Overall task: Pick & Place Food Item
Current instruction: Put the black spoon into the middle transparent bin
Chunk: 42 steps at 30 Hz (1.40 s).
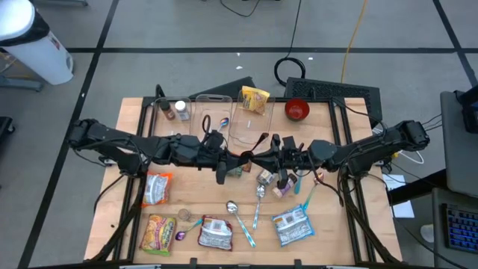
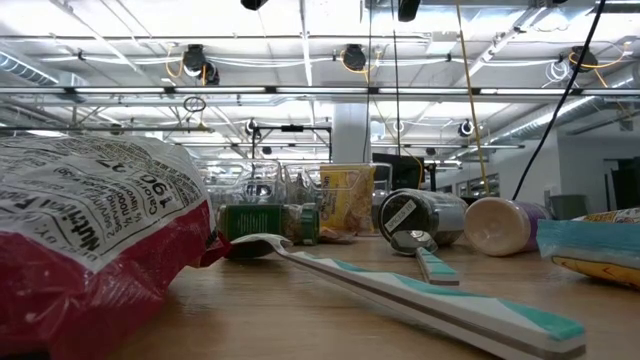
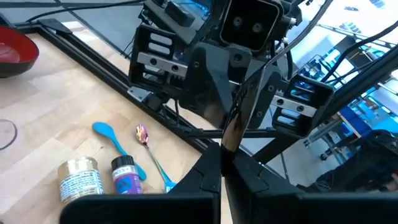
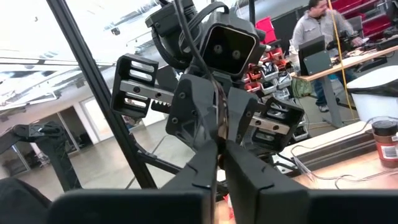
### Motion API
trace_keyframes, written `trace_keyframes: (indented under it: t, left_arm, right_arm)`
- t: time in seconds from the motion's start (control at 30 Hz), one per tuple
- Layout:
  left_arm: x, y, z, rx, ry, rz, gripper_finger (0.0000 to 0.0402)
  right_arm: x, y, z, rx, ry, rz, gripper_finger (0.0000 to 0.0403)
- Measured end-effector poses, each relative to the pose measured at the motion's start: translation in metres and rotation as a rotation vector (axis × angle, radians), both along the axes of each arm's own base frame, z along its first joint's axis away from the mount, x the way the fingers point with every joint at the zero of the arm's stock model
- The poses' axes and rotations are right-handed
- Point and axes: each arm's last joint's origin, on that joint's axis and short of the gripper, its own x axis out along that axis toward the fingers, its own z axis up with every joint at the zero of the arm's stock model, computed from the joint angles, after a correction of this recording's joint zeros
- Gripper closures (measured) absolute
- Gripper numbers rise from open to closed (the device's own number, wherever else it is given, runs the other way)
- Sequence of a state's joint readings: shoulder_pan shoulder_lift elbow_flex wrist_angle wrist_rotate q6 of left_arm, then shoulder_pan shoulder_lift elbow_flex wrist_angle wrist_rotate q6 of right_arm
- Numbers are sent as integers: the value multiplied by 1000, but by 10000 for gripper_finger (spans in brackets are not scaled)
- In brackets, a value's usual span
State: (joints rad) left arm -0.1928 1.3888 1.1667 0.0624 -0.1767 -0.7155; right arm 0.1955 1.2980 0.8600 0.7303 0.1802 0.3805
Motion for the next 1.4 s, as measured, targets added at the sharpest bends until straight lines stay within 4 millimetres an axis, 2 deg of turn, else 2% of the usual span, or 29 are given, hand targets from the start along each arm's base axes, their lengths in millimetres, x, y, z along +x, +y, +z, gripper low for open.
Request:
trace_keyframes:
  t: [0.53,1.4]
  left_arm:
    - [0,1,0,-13,5,-5,395]
    - [1,3,1,-3,-8,-35,273]
  right_arm:
    - [1,-5,0,-2,2,-13,402]
    - [3,-13,-2,-39,16,-6,402]
